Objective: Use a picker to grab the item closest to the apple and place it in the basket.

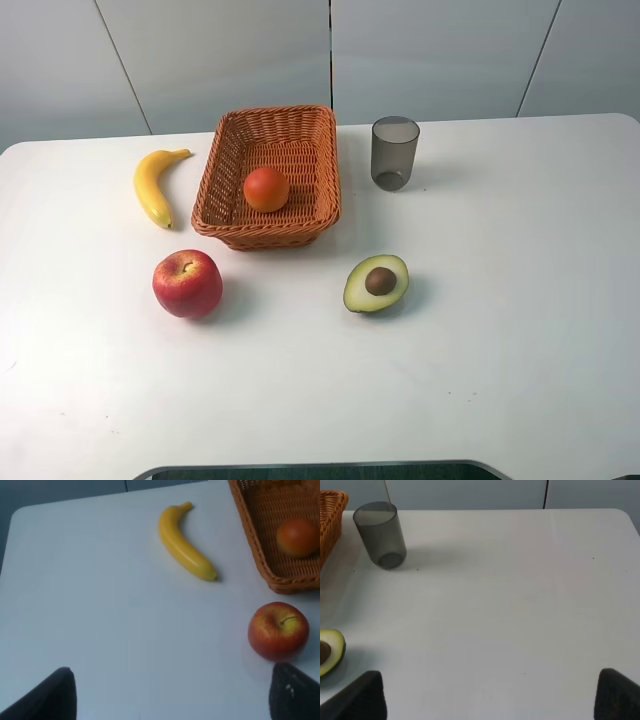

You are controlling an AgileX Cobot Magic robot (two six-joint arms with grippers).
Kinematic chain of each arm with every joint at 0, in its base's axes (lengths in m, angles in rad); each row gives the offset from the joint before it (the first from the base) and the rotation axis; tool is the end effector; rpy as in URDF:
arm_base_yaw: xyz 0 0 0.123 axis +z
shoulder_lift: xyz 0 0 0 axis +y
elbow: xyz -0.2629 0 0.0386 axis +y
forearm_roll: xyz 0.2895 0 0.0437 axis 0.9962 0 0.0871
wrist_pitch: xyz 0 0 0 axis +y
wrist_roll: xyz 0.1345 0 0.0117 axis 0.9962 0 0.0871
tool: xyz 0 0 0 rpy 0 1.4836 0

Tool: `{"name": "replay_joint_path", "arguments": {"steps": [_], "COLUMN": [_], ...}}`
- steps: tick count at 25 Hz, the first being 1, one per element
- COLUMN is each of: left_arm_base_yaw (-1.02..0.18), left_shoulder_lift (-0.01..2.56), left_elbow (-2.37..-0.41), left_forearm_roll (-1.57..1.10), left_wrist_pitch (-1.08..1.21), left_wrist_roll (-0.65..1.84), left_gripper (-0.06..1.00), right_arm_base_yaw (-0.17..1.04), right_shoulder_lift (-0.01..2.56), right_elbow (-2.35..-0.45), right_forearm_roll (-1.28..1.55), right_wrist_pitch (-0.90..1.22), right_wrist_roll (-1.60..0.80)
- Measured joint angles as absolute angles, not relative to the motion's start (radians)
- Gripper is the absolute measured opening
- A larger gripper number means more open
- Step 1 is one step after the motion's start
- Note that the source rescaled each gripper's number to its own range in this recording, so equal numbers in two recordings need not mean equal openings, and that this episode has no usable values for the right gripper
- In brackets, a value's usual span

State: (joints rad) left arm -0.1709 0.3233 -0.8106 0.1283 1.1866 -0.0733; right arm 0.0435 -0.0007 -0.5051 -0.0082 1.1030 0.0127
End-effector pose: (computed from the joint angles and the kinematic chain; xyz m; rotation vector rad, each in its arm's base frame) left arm 0.1094 -0.0026 0.3405 0.0912 2.1732 0.0179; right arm 0.0869 0.0028 0.2740 -0.0314 2.0806 0.0244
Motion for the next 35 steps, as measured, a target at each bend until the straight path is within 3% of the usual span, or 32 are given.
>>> {"name": "replay_joint_path", "arguments": {"steps": [12,35], "left_arm_base_yaw": [-0.171,-0.188], "left_shoulder_lift": [0.016,0.0], "left_elbow": [-0.64,-0.512], "left_forearm_roll": [0.088,0.091], "left_wrist_pitch": [1.201,1.089], "left_wrist_roll": [-0.041,-0.041], "left_gripper": [0.95,0.95], "right_arm_base_yaw": [0.043,0.043], "right_shoulder_lift": [-0.001,-0.001], "right_elbow": [-0.505,-0.505], "right_forearm_roll": [-0.008,-0.008], "right_wrist_pitch": [1.103,1.103], "right_wrist_roll": [0.013,0.013]}}
